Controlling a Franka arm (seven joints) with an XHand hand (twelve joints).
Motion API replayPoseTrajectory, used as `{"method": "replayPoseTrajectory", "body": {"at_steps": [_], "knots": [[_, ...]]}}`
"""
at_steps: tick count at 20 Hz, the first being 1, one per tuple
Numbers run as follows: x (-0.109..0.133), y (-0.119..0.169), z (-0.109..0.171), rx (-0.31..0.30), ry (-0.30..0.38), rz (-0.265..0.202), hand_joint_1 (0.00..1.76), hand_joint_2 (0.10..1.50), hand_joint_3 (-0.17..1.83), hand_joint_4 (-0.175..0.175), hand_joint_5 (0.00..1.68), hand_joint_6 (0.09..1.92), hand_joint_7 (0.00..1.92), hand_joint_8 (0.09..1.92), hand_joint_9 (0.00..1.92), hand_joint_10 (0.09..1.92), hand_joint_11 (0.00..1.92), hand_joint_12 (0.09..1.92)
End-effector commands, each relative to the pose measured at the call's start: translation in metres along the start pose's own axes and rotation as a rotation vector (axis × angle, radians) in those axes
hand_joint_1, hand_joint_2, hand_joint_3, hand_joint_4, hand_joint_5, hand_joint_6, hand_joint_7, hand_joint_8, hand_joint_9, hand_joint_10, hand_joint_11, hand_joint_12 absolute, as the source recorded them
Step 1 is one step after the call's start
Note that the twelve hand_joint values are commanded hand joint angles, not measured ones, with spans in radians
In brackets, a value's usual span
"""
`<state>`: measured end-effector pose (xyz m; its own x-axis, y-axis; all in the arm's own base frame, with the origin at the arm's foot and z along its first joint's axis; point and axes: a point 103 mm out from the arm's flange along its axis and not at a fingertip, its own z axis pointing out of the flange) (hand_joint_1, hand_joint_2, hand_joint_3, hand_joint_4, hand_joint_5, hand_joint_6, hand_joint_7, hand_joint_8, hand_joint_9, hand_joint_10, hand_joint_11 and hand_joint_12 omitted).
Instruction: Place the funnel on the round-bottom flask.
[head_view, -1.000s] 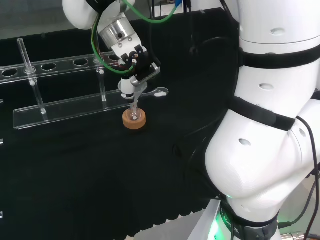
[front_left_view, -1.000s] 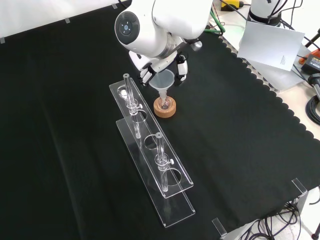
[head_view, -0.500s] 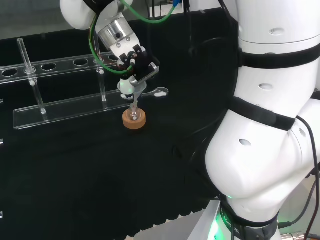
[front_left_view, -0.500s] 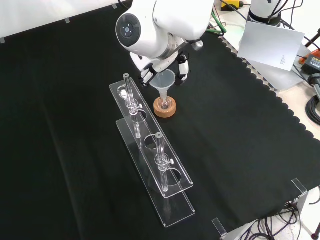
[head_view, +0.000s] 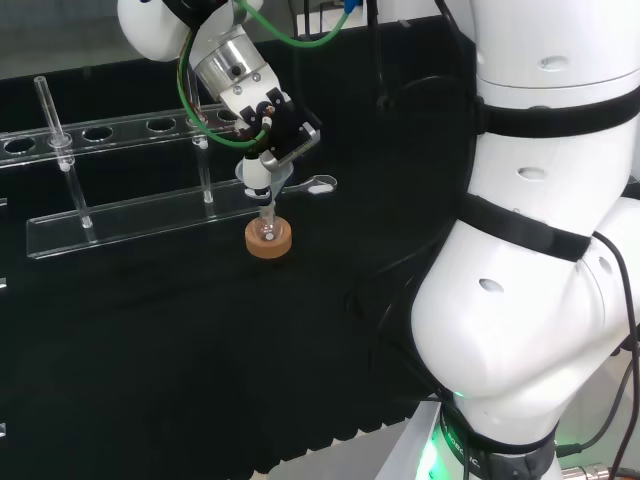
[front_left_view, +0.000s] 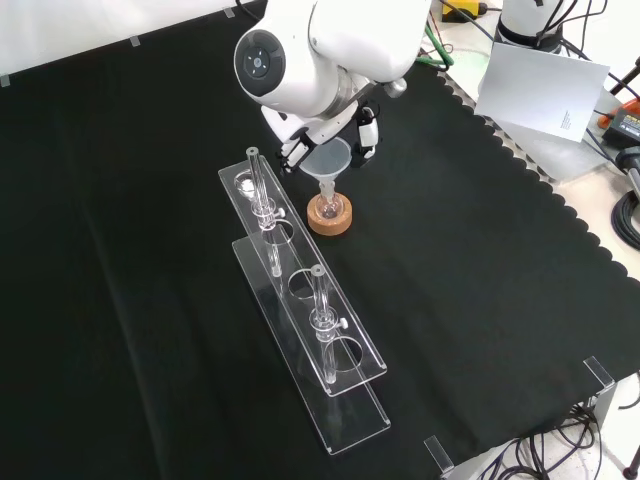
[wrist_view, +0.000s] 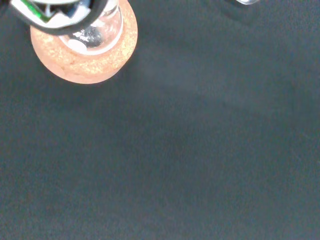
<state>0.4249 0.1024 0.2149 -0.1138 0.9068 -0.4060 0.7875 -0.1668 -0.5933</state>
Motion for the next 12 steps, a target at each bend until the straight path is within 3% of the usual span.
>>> {"method": "replayPoseTrajectory", "body": {"at_steps": [1, 8, 12], "knots": [[-0.0022, -0.0036, 0.0013, -0.004, 0.003, -0.009, 0.85, 0.60, 0.80, -0.056, 0.31, 0.15, 0.39, 0.77, 0.78, 0.60, 0.57, 1.29], [-0.0034, -0.0071, 0.0024, 0.003, 0.012, -0.015, 0.78, 0.59, 0.75, -0.051, 0.21, 0.09, 0.11, 0.72, 0.57, 0.64, 0.51, 1.30], [-0.0023, -0.0067, 0.0026, 0.000, 0.007, -0.012, 0.76, 0.59, 0.74, -0.049, 0.19, 0.09, 0.05, 0.70, 0.52, 0.65, 0.48, 1.31]]}}
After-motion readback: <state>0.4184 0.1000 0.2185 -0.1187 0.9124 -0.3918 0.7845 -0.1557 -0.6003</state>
